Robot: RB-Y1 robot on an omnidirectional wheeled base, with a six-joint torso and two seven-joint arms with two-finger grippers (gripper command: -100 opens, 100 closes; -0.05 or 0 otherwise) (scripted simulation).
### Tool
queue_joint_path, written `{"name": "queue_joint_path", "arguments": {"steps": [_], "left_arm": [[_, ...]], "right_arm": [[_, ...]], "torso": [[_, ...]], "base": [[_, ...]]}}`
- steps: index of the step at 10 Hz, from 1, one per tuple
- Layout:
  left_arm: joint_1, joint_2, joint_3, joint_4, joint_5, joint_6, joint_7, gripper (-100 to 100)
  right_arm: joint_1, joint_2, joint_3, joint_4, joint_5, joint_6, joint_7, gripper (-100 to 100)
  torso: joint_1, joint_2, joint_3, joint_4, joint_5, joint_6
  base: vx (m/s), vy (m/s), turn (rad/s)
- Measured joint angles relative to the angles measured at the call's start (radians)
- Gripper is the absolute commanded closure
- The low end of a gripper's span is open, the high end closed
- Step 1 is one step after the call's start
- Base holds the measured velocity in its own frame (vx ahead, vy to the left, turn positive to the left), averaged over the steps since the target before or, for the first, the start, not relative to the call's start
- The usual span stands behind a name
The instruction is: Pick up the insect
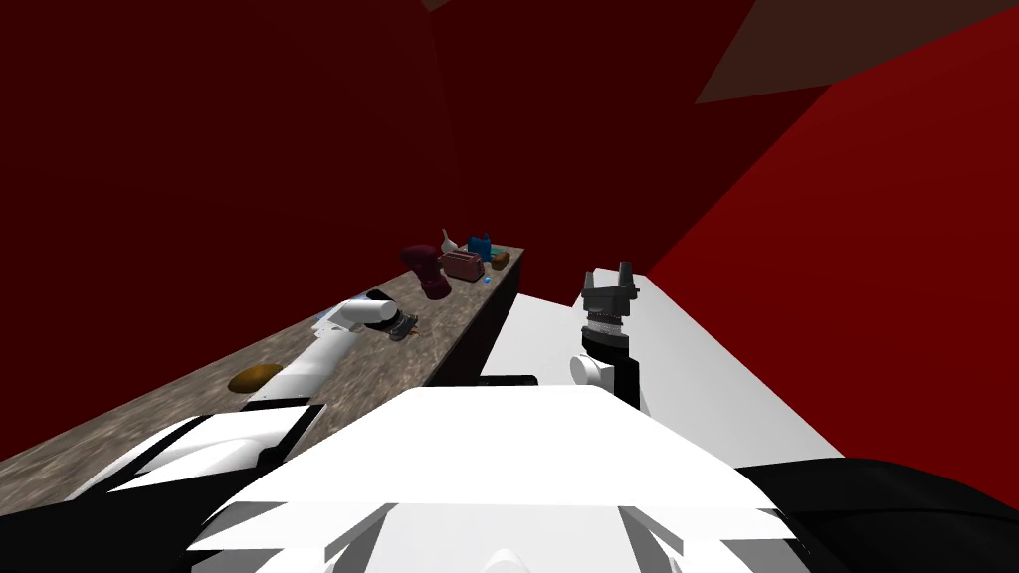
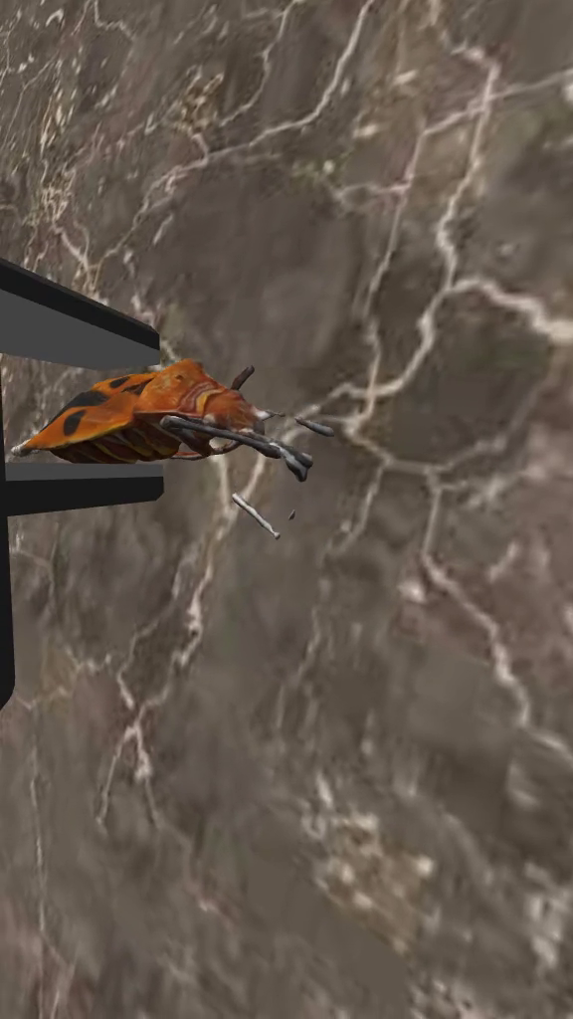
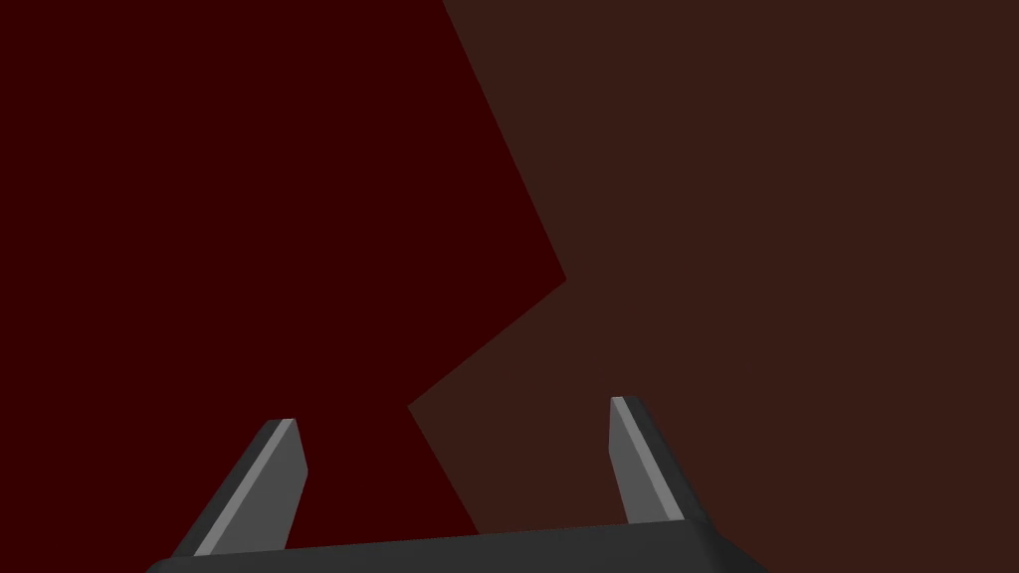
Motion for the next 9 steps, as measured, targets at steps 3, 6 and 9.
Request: {"name": "queue_joint_path", "arguments": {"steps": [3,6,9], "left_arm": [[0.035,0.082,-0.028,-0.007,0.084,-0.038,0.009,100],[0.068,0.162,-0.056,-0.008,0.169,-0.082,0.015,100],[0.089,0.220,-0.075,-0.013,0.229,-0.108,0.022,0]], "right_arm": [[0.000,0.000,0.000,0.000,0.000,0.000,0.000,0],[0.000,0.000,0.000,0.000,0.000,0.000,0.000,0],[0.000,0.000,0.000,0.000,0.000,0.000,0.000,0]], "torso": [[-0.001,-0.001,-0.001,0.000,0.000,0.001],[-0.003,-0.001,-0.001,0.000,0.000,0.001],[-0.002,-0.001,-0.001,0.000,0.000,0.002]], "base": [[0.031,-0.035,0.033],[0.030,-0.049,0.016],[0.017,-0.025,0.009]]}}
